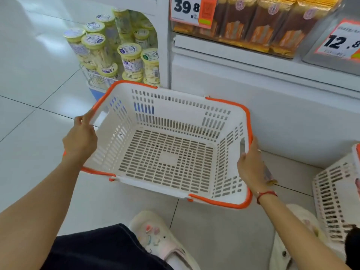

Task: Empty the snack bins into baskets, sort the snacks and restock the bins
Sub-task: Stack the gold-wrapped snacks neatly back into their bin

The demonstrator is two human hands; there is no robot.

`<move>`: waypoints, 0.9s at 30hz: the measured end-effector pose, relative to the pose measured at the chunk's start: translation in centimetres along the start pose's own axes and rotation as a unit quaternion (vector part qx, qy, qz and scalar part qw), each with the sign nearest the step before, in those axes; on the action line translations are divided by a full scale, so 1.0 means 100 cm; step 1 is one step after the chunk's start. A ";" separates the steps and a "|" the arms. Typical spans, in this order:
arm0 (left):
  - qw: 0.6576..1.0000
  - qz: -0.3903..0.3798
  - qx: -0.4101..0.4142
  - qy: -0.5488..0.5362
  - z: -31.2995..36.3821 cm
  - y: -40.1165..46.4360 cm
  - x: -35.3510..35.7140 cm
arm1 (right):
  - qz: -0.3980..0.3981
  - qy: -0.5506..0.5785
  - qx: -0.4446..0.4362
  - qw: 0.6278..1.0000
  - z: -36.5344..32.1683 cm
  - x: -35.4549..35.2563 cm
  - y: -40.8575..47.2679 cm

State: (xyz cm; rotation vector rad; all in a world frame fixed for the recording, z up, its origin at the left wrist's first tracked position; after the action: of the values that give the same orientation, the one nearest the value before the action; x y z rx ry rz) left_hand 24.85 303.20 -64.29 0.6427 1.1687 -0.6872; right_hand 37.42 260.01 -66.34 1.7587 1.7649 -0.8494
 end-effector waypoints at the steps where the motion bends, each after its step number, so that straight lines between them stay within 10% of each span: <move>1: 1.000 0.002 0.000 0.005 -0.005 0.004 0.000 | -0.001 -0.009 0.002 1.000 -0.004 0.006 0.000; 18: 0.995 -0.076 -0.050 0.031 0.034 0.012 0.007 | -0.151 -0.105 0.027 0.983 -0.017 -0.012 0.003; 27: 0.987 -0.069 0.117 -0.086 0.190 -0.029 -0.008 | -0.081 -0.029 -0.028 0.996 0.000 -0.057 -0.003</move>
State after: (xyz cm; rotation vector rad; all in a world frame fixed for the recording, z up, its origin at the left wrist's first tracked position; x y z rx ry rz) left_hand 33.72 287.03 -58.71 0.6877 0.9878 -0.9892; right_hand 37.36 256.12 -62.21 1.5564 1.8937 -0.8980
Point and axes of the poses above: each hand's wrist, its own y-axis towards the middle knuckle, its own x-axis out of the palm, z = x × y, the point moved 1 cm from there along y, towards the middle knuckle, and after that the axes turned 5 degrees about x, right-handed, at the moved point
